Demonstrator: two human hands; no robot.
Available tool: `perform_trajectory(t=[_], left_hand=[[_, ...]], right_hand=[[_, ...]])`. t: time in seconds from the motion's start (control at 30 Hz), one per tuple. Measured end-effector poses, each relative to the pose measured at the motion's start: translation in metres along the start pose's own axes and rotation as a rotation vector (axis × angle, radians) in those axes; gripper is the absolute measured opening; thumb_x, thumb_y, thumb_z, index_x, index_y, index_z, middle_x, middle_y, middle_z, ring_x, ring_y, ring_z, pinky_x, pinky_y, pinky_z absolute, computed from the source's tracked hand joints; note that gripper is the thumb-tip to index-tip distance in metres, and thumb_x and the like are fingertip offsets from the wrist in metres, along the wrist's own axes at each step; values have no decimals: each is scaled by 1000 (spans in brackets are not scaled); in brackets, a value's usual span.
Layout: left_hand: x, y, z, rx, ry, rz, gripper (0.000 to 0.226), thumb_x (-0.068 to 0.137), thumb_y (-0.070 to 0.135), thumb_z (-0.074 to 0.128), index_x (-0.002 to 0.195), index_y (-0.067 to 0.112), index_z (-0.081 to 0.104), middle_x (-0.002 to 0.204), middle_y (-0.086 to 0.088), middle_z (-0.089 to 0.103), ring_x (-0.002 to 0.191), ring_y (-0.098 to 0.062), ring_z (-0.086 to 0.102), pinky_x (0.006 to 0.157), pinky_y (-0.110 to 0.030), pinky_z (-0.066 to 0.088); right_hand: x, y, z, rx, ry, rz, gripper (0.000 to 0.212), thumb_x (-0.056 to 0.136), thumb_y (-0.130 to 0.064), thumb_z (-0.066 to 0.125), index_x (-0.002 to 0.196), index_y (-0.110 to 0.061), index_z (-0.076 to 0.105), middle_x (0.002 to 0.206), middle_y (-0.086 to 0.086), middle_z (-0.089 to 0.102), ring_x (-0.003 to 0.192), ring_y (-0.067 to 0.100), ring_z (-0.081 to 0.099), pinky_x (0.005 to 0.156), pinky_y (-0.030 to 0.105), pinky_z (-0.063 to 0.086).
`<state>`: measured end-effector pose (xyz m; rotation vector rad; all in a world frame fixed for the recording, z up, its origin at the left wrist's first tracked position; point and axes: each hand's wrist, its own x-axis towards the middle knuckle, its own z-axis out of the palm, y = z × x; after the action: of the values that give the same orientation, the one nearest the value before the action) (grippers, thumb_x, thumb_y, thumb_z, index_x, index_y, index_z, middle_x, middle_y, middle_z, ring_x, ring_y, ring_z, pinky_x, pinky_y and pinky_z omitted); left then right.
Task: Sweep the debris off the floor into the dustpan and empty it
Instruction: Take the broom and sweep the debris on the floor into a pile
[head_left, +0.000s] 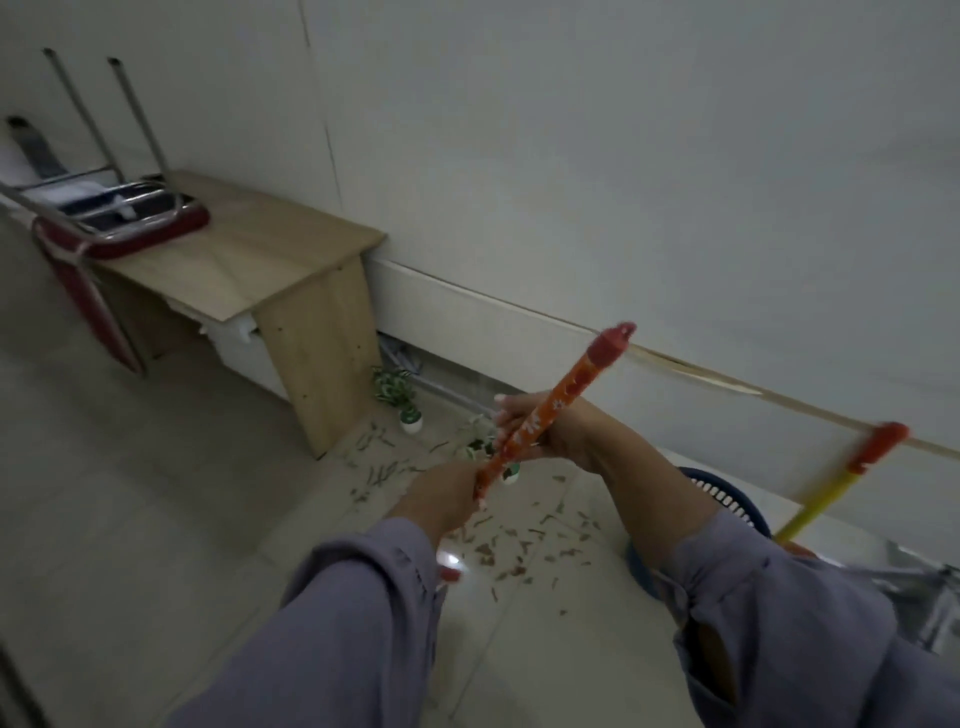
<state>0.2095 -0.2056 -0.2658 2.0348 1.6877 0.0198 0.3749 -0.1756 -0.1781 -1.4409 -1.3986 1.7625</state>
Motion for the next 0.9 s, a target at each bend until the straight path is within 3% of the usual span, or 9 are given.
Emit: perform_trajectory(t=[0.1,0.2,0.27,0.33,0.4,0.57,0.67,0.8,0.9], left_hand=[[0,-42,-2,28,5,-67,27,89,17,56,116,19,58,113,-7,64,105,-30,62,90,-41,53],[8,-77,-1,157,22,-88,29,91,15,51,119,19,53,119,-7,61,108,-28,59,90,-39,49],[17,-97,1,212,32,-95,28,91,11,48,118,19,51,121,-7,60,110,-27,58,90,-39,47],[28,-114,-1,233,37,-121,28,92,9,46,118,19,50,121,-6,60,110,-27,58,88,-39,47],[43,-129,-5,239,41,-149,27,92,10,47,116,21,49,119,-4,61,109,-27,58,86,-39,47],[83,-158,-16,217,55,-205,22,93,11,46,113,20,49,115,-6,61,104,-28,58,81,-37,46],[106,-177,-19,197,78,-206,19,93,13,47,111,21,48,115,-4,61,104,-27,57,78,-38,44],[133,-205,-20,199,81,-201,21,93,19,51,113,22,48,116,-1,60,108,-25,56,74,-35,39],[153,-227,-23,165,88,-189,19,94,23,50,113,23,50,116,-1,59,109,-24,55,77,-37,44]], right_hand=[[34,-6,24,-213,-149,56,15,77,-14,79,87,-9,70,84,10,72,82,23,66,90,39,53],[71,-10,46,-455,-272,110,27,69,-12,83,91,-17,68,93,6,69,87,20,65,92,39,52],[93,-12,60,-570,-316,143,33,69,-10,81,97,-17,67,94,3,69,84,18,68,79,31,57],[117,-12,70,-469,-335,213,36,73,3,75,105,-8,64,92,7,67,73,16,70,62,25,58],[138,-18,77,-363,-345,269,41,75,11,70,112,-5,60,92,11,63,68,18,70,57,25,60],[203,-27,80,-425,-326,279,47,77,2,73,122,-5,59,99,12,64,72,20,69,75,32,59],[233,-32,81,-443,-430,423,26,92,-11,61,116,-1,58,94,8,64,75,14,65,81,32,58],[264,-41,91,-388,-547,692,37,103,-18,37,131,6,42,91,10,66,54,9,67,46,18,54],[288,-47,99,-392,-523,680,16,102,-11,39,107,0,49,81,8,62,39,4,53,36,16,45]])
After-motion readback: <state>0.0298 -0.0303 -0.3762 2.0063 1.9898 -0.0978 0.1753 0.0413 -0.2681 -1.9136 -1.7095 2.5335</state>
